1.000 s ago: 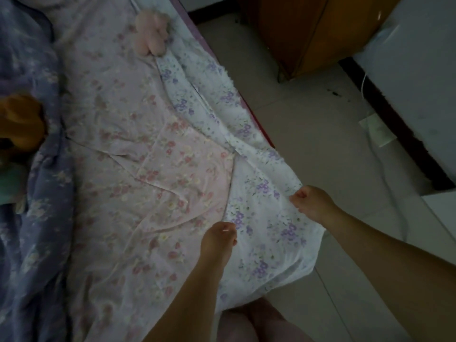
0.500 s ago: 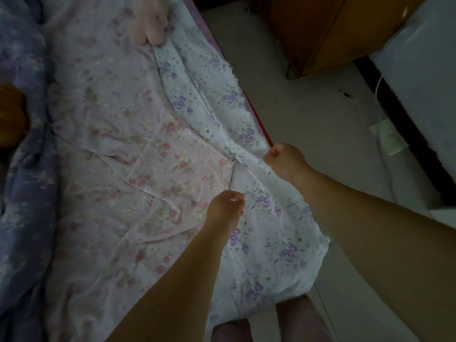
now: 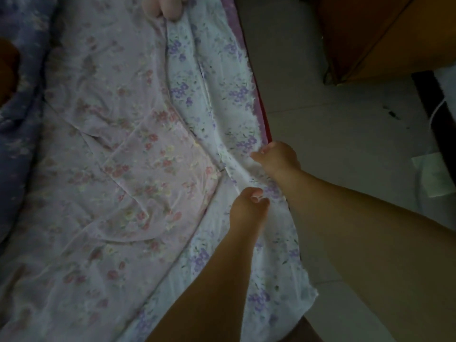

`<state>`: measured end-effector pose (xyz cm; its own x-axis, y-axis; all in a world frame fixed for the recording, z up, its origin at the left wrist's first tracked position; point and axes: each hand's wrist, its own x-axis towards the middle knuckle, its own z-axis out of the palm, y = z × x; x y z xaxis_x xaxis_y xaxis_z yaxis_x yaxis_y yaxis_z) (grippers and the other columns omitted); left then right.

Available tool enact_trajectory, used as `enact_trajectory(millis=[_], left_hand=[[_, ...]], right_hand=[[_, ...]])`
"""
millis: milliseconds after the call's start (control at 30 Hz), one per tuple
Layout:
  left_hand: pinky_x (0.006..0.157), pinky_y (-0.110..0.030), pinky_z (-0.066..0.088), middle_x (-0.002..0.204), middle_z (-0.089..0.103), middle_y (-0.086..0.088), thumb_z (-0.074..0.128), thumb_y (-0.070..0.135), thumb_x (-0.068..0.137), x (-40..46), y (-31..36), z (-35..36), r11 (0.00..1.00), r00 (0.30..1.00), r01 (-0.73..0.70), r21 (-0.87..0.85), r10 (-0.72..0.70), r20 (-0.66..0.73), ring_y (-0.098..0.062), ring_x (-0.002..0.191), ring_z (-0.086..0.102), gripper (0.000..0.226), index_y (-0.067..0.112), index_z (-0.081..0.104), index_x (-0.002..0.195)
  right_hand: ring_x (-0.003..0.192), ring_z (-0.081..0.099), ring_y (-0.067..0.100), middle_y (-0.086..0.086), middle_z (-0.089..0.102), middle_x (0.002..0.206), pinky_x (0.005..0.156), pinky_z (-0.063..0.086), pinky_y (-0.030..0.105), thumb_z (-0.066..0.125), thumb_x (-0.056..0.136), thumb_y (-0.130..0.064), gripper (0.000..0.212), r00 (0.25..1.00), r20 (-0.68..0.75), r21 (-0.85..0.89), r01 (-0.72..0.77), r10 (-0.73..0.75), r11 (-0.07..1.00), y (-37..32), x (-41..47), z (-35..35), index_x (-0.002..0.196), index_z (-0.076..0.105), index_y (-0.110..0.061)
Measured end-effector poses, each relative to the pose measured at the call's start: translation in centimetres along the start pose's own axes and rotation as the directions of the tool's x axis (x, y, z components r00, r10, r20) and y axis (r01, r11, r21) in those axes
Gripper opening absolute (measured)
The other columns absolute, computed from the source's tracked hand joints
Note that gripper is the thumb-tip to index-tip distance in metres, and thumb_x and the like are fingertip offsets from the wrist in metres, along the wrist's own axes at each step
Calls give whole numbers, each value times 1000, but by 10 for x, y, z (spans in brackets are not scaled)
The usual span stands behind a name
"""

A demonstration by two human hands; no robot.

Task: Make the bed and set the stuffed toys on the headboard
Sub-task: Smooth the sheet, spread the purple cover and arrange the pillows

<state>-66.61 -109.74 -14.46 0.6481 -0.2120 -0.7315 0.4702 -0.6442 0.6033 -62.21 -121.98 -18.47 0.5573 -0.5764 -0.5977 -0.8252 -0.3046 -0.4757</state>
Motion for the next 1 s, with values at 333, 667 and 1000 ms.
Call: enact_trajectory(millis=[333, 667, 1000], left_hand=[[95, -31, 48, 126, 59, -6, 51, 16, 89, 5, 11, 37, 988, 998, 39, 147, -30, -60, -23, 111, 58, 34, 18, 56, 123], [85, -24, 42, 123, 55, -6, 49, 13, 90, 12, 10, 40, 975, 967, 41, 217, 16, -256, -20, 107, 58, 30, 20, 62, 116], [100, -40, 45, 127, 55, -11, 36, 5, 91, 12, 10, 39, 975, 985, 98, 198, -67, -159, -28, 115, 55, 42, 18, 55, 126]], right_hand=[[110, 57, 36, 23, 62, 118, 80, 42, 32, 56, 93, -30, 39, 987, -153, 123, -38, 57, 992, 54, 31, -55, 112, 61, 3], [99, 64, 32, 16, 66, 111, 89, 53, 38, 57, 84, -52, 55, 969, 135, 478, -245, 205, 843, 72, 31, -25, 111, 63, -4], [83, 67, 23, 10, 70, 103, 84, 54, 32, 81, 71, -7, 38, 804, 582, 216, -297, 122, 930, 131, -10, -26, 106, 67, -1]])
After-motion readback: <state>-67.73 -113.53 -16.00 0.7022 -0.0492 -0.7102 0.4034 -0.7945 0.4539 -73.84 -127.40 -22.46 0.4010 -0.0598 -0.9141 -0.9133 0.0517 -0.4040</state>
